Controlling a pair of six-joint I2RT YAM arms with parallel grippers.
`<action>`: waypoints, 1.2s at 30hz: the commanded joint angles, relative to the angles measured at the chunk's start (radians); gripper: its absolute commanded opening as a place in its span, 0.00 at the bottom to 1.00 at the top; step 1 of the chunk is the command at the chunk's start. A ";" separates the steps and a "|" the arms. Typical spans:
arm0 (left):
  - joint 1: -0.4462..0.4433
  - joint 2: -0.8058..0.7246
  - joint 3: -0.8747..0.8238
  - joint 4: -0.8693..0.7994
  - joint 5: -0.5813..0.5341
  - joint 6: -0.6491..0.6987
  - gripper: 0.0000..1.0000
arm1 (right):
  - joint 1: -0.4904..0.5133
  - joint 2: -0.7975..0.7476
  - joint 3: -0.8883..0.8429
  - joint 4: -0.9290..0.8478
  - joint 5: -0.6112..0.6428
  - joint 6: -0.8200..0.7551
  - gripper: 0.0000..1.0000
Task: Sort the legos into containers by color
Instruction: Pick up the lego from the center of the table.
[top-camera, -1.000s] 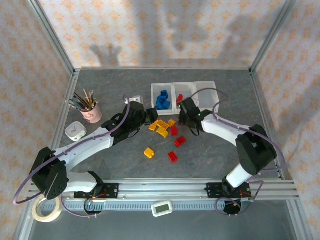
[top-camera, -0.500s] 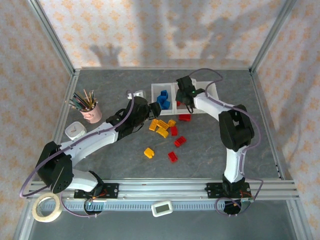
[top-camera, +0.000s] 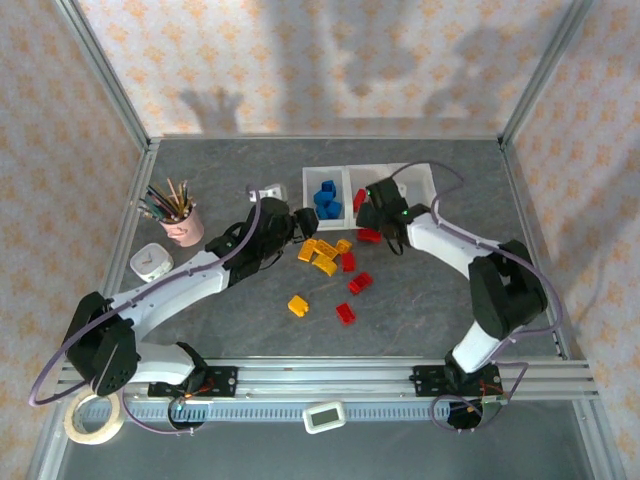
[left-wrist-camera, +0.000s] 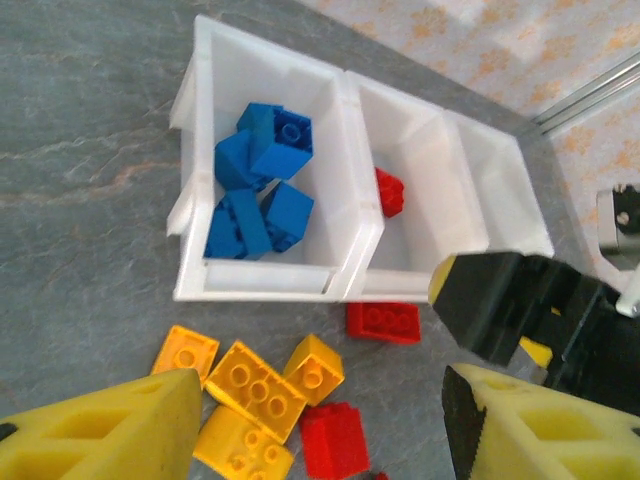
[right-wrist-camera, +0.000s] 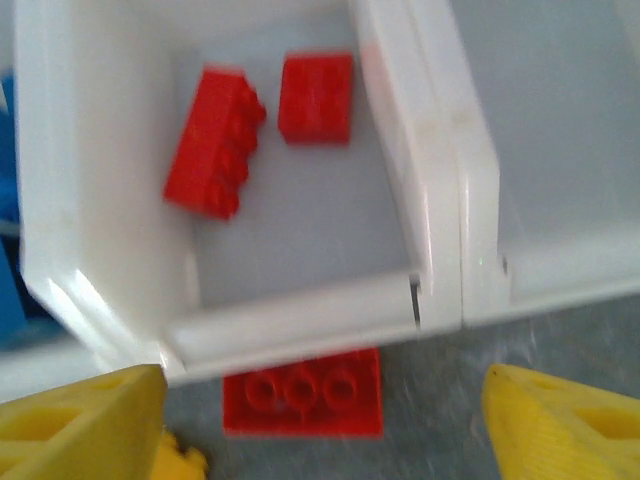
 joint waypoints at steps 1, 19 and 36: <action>-0.007 -0.040 -0.051 0.012 -0.029 -0.025 0.67 | 0.034 -0.036 -0.082 0.023 0.031 0.053 0.88; -0.007 -0.064 -0.102 0.012 -0.080 -0.048 0.69 | 0.053 0.177 -0.002 0.124 0.053 0.021 0.95; -0.007 -0.034 -0.053 0.000 -0.030 -0.019 0.69 | 0.053 0.055 -0.041 0.051 0.044 -0.010 0.48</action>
